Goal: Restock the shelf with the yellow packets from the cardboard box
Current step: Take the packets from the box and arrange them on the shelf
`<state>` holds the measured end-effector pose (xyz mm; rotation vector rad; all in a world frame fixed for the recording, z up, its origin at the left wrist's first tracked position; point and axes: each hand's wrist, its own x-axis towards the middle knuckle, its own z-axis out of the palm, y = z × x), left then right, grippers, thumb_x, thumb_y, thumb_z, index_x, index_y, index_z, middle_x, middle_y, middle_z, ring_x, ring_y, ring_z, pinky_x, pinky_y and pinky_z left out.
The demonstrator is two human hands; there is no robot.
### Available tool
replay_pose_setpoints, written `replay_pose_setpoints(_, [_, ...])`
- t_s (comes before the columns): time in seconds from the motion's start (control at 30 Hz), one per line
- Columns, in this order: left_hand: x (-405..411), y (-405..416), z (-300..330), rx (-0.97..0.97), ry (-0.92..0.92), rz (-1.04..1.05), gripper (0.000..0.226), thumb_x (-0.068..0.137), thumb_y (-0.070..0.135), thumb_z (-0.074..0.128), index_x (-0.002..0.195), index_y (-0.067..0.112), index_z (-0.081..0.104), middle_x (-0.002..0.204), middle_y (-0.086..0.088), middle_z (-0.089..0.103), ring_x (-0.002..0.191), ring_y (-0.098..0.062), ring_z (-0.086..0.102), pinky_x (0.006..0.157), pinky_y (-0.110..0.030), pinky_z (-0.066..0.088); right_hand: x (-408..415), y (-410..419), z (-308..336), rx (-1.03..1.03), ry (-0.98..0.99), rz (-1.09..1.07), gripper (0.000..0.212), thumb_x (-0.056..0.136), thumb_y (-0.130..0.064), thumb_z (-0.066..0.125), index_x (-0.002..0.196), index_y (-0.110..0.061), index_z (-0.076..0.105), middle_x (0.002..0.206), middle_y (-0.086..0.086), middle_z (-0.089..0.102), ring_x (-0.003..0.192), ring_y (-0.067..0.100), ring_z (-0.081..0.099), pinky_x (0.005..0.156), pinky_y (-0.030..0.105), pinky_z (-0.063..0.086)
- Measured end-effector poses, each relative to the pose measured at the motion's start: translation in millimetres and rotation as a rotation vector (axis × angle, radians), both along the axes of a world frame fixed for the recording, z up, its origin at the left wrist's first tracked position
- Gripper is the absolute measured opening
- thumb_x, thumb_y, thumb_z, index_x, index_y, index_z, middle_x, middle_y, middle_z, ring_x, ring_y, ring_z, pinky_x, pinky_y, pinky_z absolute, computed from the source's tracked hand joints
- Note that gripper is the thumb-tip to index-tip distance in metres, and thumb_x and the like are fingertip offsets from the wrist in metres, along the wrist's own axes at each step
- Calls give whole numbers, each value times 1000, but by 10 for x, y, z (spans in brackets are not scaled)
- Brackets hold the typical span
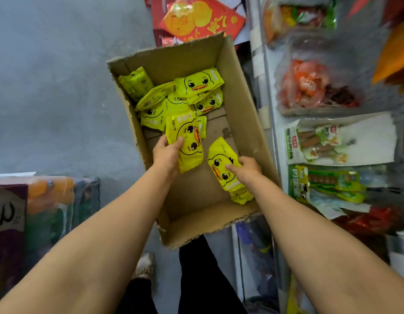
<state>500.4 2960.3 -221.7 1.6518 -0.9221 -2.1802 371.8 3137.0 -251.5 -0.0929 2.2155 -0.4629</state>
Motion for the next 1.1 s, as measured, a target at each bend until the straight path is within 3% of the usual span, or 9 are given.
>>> replay_pose_setpoints(0.1, [112, 117, 390, 19, 93, -69, 32, 96, 9, 58, 128, 9, 54, 120, -18, 65, 102, -35, 67, 83, -58, 54, 114, 106, 385, -187, 32, -234, 38, 83, -44, 74, 103, -12, 71, 106, 10, 73, 102, 31, 67, 91, 43, 55])
replay_pose_setpoints(0.27, [495, 442, 1082, 6, 269, -212, 33, 100, 20, 53, 132, 10, 52, 118, -14, 66, 92, -25, 68, 79, -50, 57, 633, 434, 1198, -550, 16, -652, 23, 89, -28, 73, 107, -15, 71, 103, 7, 74, 95, 30, 71, 86, 54, 57])
replay_pose_setpoints(0.4, [917, 761, 1608, -12, 387, -352, 33, 99, 21, 54, 130, 11, 54, 117, -14, 67, 92, -27, 70, 72, -47, 60, 1156, 878, 1812, -680, 77, -803, 15, 88, -26, 74, 98, -16, 71, 105, 10, 74, 95, 31, 72, 85, 57, 57])
replay_pose_setpoints(0.5, [1226, 990, 2019, -2, 442, -472, 37, 99, 24, 54, 133, 12, 53, 122, -14, 66, 104, -34, 67, 76, -52, 58, 1569, 1200, 2312, -794, 119, -915, 23, 90, -22, 72, 110, -12, 68, 106, 14, 73, 93, 32, 72, 83, 56, 57])
replay_pose_setpoints(0.57, [1394, 1130, 2309, 18, 445, -552, 33, 100, 26, 52, 131, 15, 55, 118, -12, 69, 97, -31, 70, 70, -49, 59, 1827, 1387, 2655, -875, 137, -961, 24, 92, -19, 69, 114, -10, 66, 107, 15, 73, 93, 34, 71, 79, 54, 58])
replay_pose_setpoints(0.7, [1619, 1371, 2952, 41, 401, -772, 33, 99, 30, 54, 126, 12, 60, 111, -14, 72, 95, -32, 71, 70, -49, 57, 2265, 1763, 3350, -996, 187, -1029, 28, 94, -22, 66, 118, -9, 64, 103, 17, 73, 77, 31, 72, 53, 42, 59])
replay_pose_setpoints(0.83, [1756, 1609, 3571, 18, 475, -1007, 29, 95, 15, 57, 123, 10, 62, 111, -16, 71, 97, -32, 70, 79, -51, 56, 2584, 2097, 3997, -1058, 280, -1029, 39, 87, -18, 72, 124, -9, 63, 109, 17, 72, 79, 31, 72, 69, 48, 59])
replay_pose_setpoints(0.97, [1848, 1939, 4178, -60, 618, -1227, 30, 91, 8, 58, 120, 8, 63, 109, -18, 71, 88, -32, 72, 74, -53, 59, 2916, 2529, 4705, -1172, 440, -1045, 23, 88, -9, 71, 108, -17, 67, 95, 4, 76, 71, 20, 73, 58, 37, 60])
replay_pose_setpoints(1.1, [1886, 2405, 4686, -118, 768, -1400, 42, 78, 7, 63, 120, 7, 62, 112, -20, 70, 87, -32, 72, 69, -52, 60, 3257, 3061, 5272, -1207, 646, -1090, 23, 84, -14, 77, 102, -21, 65, 97, 1, 76, 80, 25, 73, 77, 48, 60])
